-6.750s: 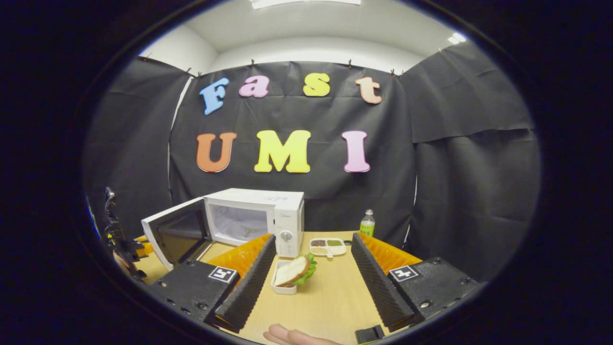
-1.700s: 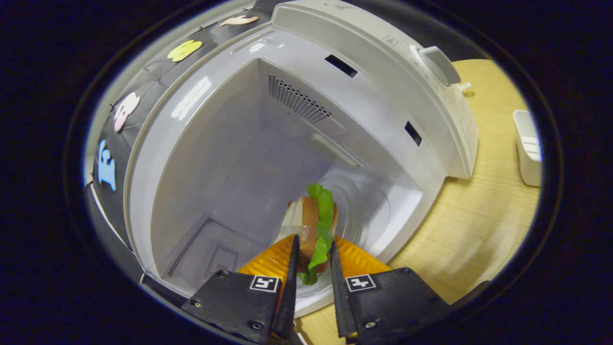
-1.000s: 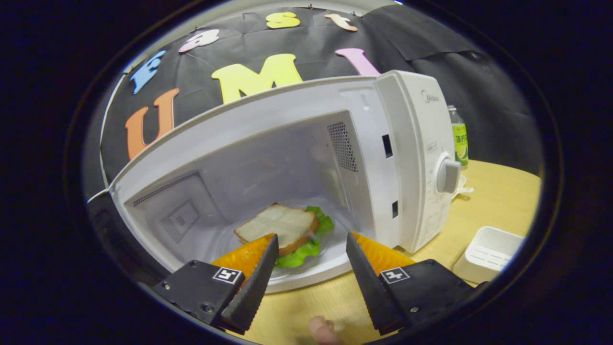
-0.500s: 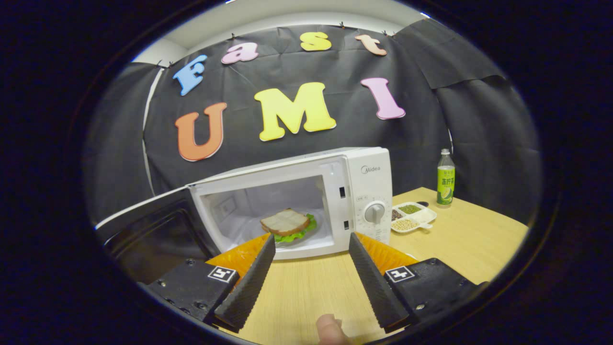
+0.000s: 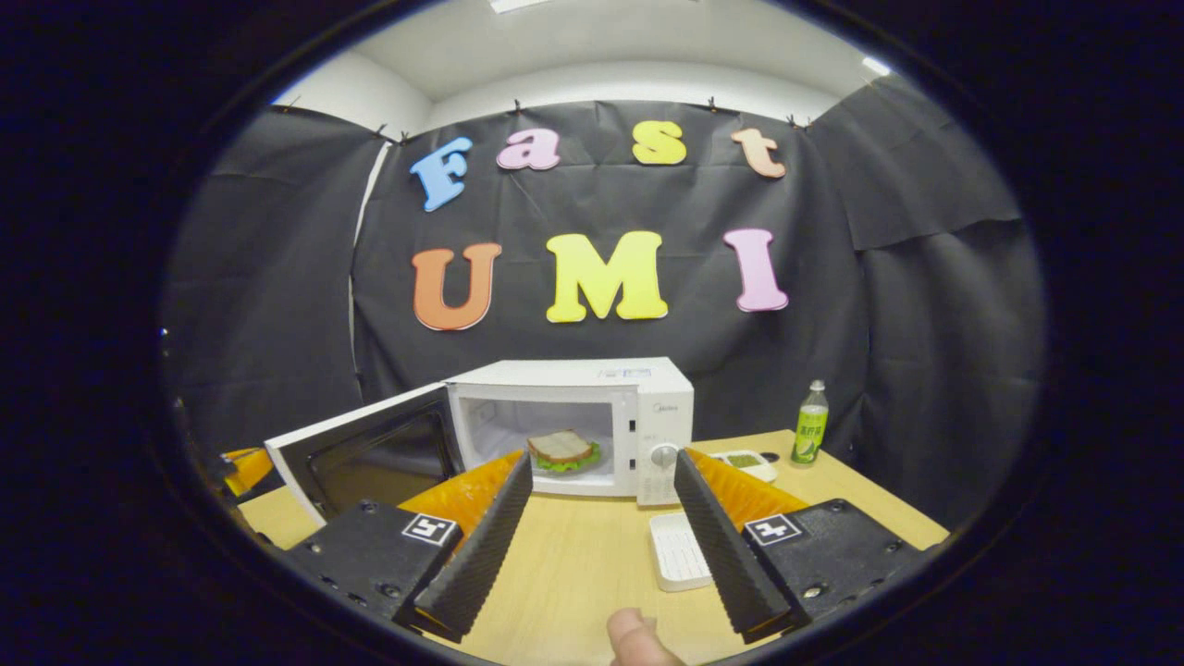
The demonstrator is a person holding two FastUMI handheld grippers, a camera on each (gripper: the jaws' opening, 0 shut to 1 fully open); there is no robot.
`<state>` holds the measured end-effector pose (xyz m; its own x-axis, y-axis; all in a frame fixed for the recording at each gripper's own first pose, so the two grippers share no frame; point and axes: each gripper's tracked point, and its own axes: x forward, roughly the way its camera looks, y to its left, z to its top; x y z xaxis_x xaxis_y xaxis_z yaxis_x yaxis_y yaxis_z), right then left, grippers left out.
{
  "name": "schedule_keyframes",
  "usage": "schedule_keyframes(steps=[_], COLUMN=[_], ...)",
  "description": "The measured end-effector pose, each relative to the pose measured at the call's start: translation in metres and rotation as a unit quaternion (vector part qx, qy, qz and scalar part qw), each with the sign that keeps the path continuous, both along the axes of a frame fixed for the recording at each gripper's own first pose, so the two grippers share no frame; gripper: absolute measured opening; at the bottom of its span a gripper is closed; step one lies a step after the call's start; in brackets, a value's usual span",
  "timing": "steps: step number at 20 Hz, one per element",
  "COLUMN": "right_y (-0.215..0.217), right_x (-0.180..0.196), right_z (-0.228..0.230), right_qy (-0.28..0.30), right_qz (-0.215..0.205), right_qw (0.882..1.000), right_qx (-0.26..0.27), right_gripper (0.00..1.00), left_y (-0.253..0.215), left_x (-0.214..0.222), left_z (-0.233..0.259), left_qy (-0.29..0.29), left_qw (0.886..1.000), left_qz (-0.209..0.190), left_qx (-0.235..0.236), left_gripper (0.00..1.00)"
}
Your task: Open the microwave oven with the left hand, put the food in, and close the microwave oven.
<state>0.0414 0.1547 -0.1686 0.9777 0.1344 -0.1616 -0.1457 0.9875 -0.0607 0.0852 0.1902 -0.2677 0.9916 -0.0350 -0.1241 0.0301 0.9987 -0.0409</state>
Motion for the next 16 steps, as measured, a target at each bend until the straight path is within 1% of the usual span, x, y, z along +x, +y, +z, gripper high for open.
schedule_keyframes(steps=[1, 3, 4, 5, 6, 7, 9, 10, 11, 12, 14, 16], right_y=[0.000, -0.003, -0.006, -0.005, -0.007, -0.012, -0.025, -0.033, -0.040, -0.043, -0.045, -0.055], right_x=[-0.015, -0.036, -0.048, -0.059, -0.066, -0.072, -0.080, -0.082, -0.085, -0.087, -0.092, -0.095], right_z=[0.015, 0.036, 0.045, 0.049, 0.052, 0.054, 0.062, 0.065, 0.067, 0.070, 0.073, 0.081], right_qy=[-0.008, -0.023, -0.026, -0.026, -0.024, -0.023, -0.030, -0.036, -0.042, -0.044, -0.046, -0.063], right_qz=[0.009, 0.022, 0.027, 0.038, 0.045, 0.047, 0.048, 0.043, 0.037, 0.038, 0.047, 0.046], right_qw=[1.000, 0.999, 0.999, 0.999, 0.999, 0.998, 0.998, 0.998, 0.998, 0.998, 0.998, 0.996], right_qx=[0.001, 0.003, 0.009, 0.017, 0.020, 0.019, 0.008, 0.004, 0.004, 0.008, 0.017, 0.033], right_gripper=[0.98, 0.98, 0.98, 0.92, 0.93, 0.98, 0.98, 0.92, 0.92, 0.98, 0.98, 0.98], left_y=[-0.003, -0.009, -0.014, -0.020, -0.026, -0.033, -0.038, -0.044, -0.046, -0.053, -0.071, -0.084], left_x=[0.000, 0.001, -0.001, -0.003, -0.004, -0.006, -0.004, -0.003, 0.000, 0.001, 0.003, 0.010], left_z=[-0.009, -0.013, -0.014, -0.011, -0.009, -0.006, -0.003, -0.005, -0.004, -0.006, -0.007, -0.009], left_qy=[0.012, 0.013, 0.015, 0.010, 0.008, 0.008, 0.005, 0.008, 0.004, 0.009, 0.013, 0.016], left_qw=[1.000, 1.000, 0.999, 0.999, 0.998, 0.997, 0.997, 0.997, 0.997, 0.997, 0.995, 0.995], left_qz=[-0.007, -0.016, -0.028, -0.039, -0.047, -0.059, -0.062, -0.065, -0.063, -0.068, -0.087, -0.090], left_qx=[-0.008, -0.016, -0.020, -0.027, -0.035, -0.044, -0.045, -0.046, -0.041, -0.042, -0.051, -0.029], left_gripper=[0.00, 0.00, 0.00, 0.00, 0.00, 0.00, 0.00, 0.00, 0.00, 0.00, 0.00, 0.00])
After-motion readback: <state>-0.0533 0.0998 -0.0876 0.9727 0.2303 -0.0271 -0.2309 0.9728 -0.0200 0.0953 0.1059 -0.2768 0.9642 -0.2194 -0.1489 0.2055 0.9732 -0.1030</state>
